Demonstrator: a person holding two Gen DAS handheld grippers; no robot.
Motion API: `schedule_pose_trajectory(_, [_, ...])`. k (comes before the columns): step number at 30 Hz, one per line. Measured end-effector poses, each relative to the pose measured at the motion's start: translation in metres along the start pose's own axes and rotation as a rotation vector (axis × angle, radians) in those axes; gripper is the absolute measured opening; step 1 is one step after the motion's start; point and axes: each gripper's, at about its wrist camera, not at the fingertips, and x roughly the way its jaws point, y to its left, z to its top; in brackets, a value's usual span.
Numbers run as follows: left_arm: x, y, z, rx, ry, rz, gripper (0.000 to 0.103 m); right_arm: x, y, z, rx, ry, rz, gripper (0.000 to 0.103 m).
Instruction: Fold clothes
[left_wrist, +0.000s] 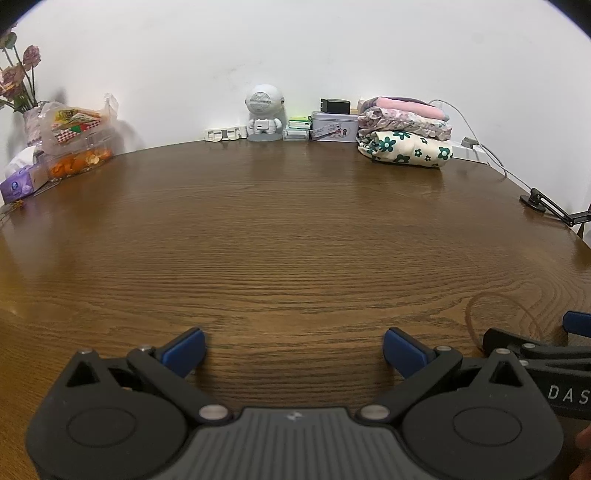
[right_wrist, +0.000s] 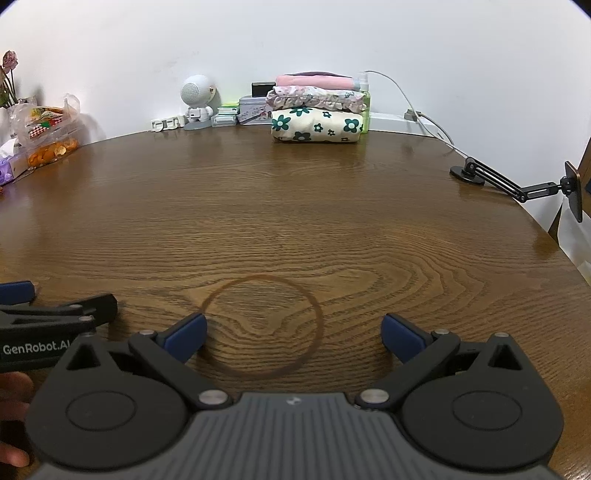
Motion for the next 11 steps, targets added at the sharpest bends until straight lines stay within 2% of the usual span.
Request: schedule_pose_trajectory(11, [-0.0017,0.0021,-0.0016,-0.002,0.0,0.003,0.103,-0.0002,0.0012,-0.0004,0.0,0.0,-0.001,0.102])
